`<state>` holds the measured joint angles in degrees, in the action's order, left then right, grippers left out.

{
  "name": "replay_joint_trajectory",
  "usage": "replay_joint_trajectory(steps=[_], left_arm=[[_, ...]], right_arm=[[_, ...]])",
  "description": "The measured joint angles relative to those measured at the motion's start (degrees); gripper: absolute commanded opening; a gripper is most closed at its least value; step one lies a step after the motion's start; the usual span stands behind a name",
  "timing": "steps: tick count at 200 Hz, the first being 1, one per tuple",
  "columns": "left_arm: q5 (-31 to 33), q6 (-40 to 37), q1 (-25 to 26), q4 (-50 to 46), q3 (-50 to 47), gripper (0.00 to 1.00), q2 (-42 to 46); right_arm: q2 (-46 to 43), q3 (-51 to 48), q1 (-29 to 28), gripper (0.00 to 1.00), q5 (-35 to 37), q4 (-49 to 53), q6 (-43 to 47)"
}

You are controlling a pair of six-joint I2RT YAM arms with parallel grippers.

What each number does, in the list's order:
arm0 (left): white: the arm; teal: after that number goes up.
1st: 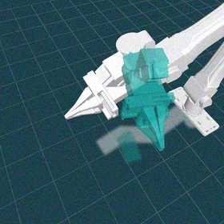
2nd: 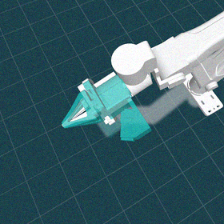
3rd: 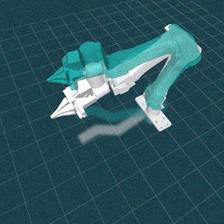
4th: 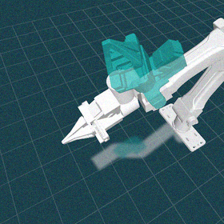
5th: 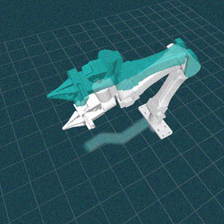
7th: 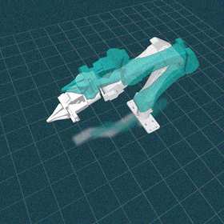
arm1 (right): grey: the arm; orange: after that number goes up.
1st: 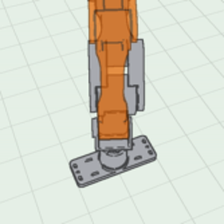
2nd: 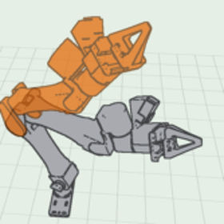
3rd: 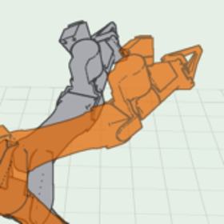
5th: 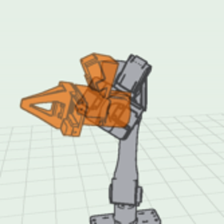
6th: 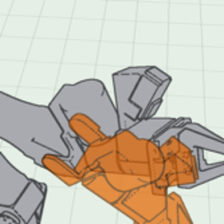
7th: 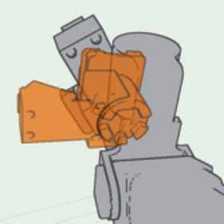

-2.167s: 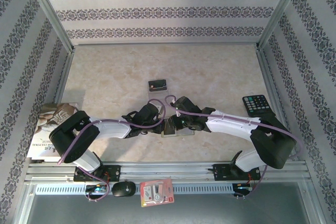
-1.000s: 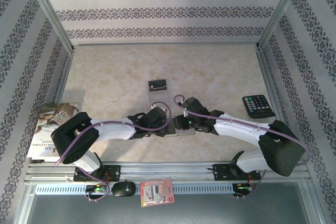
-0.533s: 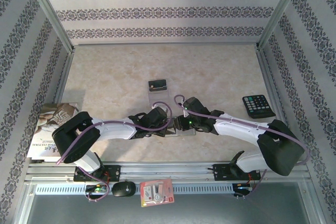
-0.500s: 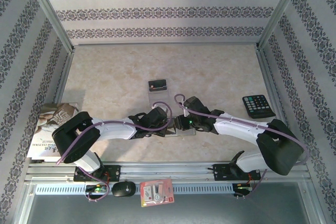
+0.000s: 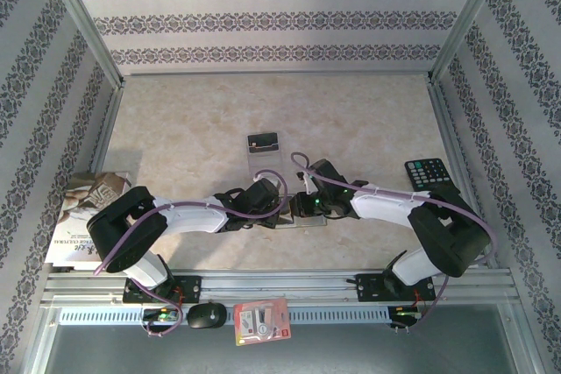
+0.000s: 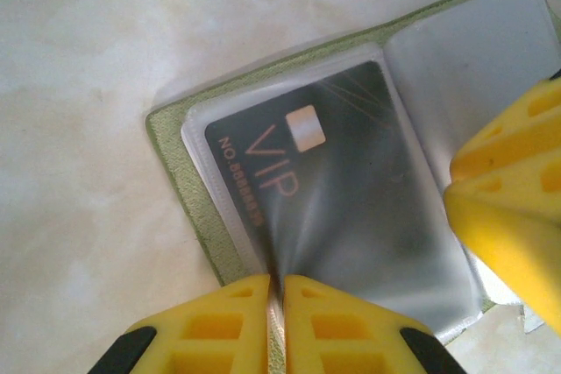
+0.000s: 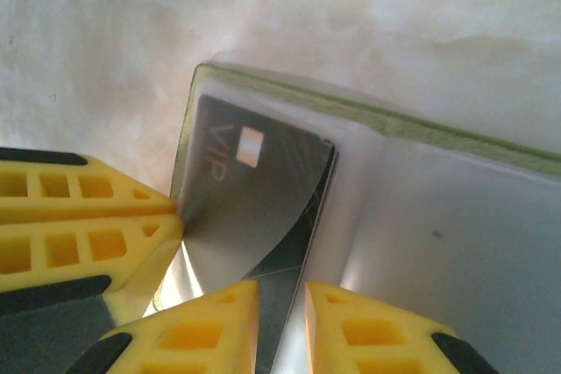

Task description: Take the credit cards out of the card holder

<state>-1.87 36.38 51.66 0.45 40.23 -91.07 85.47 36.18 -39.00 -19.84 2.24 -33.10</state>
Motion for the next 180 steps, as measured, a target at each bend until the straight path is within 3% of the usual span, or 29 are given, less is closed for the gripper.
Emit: replay_joint_trajectory(steps=[141, 180], left_arm=[[-0.4, 0.0, 0.0, 0.5, -0.1, 0.13, -0.2], [-0.5, -0.2, 0.0, 0.5, -0.1, 0.13, -0.2]], right_arm=[[2.7, 0.1, 0.2, 0.25, -1.7, -2.3, -2.8], [3.0, 0.1, 0.2, 0.19, -2.1, -2.7, -3.1]])
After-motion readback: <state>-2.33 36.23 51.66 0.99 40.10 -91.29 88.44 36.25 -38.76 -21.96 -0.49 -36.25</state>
